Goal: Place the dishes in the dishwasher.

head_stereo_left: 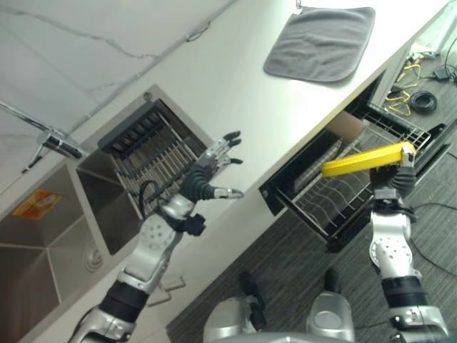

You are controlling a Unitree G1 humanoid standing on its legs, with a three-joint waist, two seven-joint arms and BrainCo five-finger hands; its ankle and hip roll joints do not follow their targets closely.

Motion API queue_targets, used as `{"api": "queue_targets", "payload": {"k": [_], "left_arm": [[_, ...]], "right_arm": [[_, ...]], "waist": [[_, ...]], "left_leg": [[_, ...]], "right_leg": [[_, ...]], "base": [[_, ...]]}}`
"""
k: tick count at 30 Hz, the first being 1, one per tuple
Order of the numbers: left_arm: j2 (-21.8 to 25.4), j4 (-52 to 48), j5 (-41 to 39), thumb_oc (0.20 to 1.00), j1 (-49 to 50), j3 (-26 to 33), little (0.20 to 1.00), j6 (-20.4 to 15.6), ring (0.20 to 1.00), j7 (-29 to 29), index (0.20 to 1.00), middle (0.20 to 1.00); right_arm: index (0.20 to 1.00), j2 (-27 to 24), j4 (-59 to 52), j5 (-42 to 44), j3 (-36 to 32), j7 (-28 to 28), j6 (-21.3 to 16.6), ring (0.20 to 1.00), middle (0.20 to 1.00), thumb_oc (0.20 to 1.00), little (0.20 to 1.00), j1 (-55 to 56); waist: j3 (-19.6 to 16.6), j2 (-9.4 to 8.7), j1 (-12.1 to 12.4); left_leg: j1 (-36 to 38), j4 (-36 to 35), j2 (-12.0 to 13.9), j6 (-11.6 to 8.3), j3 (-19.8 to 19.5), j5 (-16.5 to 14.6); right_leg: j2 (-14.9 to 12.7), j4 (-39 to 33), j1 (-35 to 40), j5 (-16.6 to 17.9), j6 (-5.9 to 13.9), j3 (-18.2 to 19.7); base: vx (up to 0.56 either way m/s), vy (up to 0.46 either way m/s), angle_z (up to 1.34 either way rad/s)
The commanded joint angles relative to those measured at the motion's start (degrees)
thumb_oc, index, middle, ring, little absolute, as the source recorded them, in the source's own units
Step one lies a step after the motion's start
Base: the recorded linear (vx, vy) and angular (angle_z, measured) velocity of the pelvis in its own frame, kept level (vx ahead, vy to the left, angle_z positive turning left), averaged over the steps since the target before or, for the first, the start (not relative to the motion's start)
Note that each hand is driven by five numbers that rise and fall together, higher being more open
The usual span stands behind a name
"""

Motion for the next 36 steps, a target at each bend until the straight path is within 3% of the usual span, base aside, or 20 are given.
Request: {"api": "queue_targets", "payload": {"k": [1, 11, 19, 25, 32, 34, 36], "left_arm": [[3.65, -7.01, 1.10, 1.000, -3.55, 1.17, 1.000, -5.18, 1.000, 1.35, 1.000, 1.000], [6.58, -9.53, 0.18, 1.000, -8.15, 1.34, 1.000, -7.49, 1.000, -0.03, 1.000, 1.000], [8.20, -9.63, -0.84, 1.000, -12.37, 1.76, 1.000, -6.64, 1.000, -0.02, 1.000, 1.000], [8.40, -9.48, -0.51, 1.000, -13.51, 1.65, 1.000, -5.91, 1.000, -0.14, 1.000, 1.000], [8.46, -8.95, -1.21, 1.000, -14.51, 1.78, 1.000, -5.47, 1.000, 0.05, 1.000, 1.000], [8.49, -8.90, -1.28, 1.000, -14.81, 1.62, 1.000, -5.32, 1.000, 0.18, 1.000, 1.000], [8.81, -8.62, -1.77, 1.000, -15.30, 1.76, 1.000, -5.50, 1.000, 0.00, 1.000, 1.000]], "right_arm": [[0.200, -0.27, -2.40, -3.38, -2.40, 0.86, 1.32, 0.200, 0.200, 0.200, 0.200, -8.38], [0.200, -3.32, 5.13, -5.89, -1.44, 0.06, 5.52, 0.200, 0.200, 0.200, 0.200, -16.21], [0.200, -6.97, 13.29, -13.70, -1.89, -1.64, 7.54, 0.200, 0.200, 0.200, 0.200, -23.03], [0.200, -7.91, 18.15, -17.31, -0.80, -1.77, 7.52, 0.200, 0.200, 0.200, 0.200, -25.04], [0.200, -9.26, 23.97, -29.17, 0.48, -6.43, 7.83, 0.200, 0.200, 0.200, 0.200, -28.11], [0.200, -10.07, 25.73, -35.02, 1.23, -8.02, 9.32, 0.200, 0.200, 0.200, 0.200, -28.91], [0.200, -11.64, 29.23, -45.17, 3.34, -9.01, 13.21, 0.200, 0.200, 0.200, 0.200, -30.39]], "waist": [[1.05, -3.19, 1.65], [4.86, -3.92, 3.46], [7.58, -3.95, 4.66], [7.58, -4.03, 5.41], [7.58, -3.31, 6.02], [7.58, -3.01, 6.13], [7.58, -2.92, 6.51]], "left_leg": [[-5.25, 9.11, 1.91, -0.37, -5.61, -6.76], [-8.41, 10.52, 2.04, -0.95, -7.67, -6.58], [-11.20, 11.37, 1.80, -1.16, -8.94, -6.02], [-13.08, 11.42, 1.53, -1.13, -9.21, -5.83], [-14.52, 11.19, 1.11, -1.14, -9.34, -5.56], [-14.80, 10.99, 0.94, -1.10, -9.26, -5.51], [-15.71, 10.99, 0.75, -1.02, -9.42, -5.50]], "right_leg": [[-7.49, 0.18, -0.31, 3.48, 1.76, -7.65], [-7.39, 1.75, -2.99, 3.46, 1.75, -7.34], [-7.51, 3.85, -6.12, 3.47, 1.77, -7.12], [-7.76, 4.77, -8.39, 3.59, 1.83, -7.34], [-8.18, 5.62, -10.46, 3.74, 1.92, -7.41], [-8.31, 5.91, -11.06, 3.73, 1.96, -7.45], [-8.54, 6.44, -12.31, 3.70, 2.10, -7.40]], "base": [[-0.01, -0.071, -0.01], [-0.02, -0.065, 0.05], [-0.04, -0.020, 0.06], [-0.01, -0.001, 0.02], [-0.01, 0.020, 0.04], [0.00, 0.035, 0.02], [0.00, 0.000, 0.00]]}}
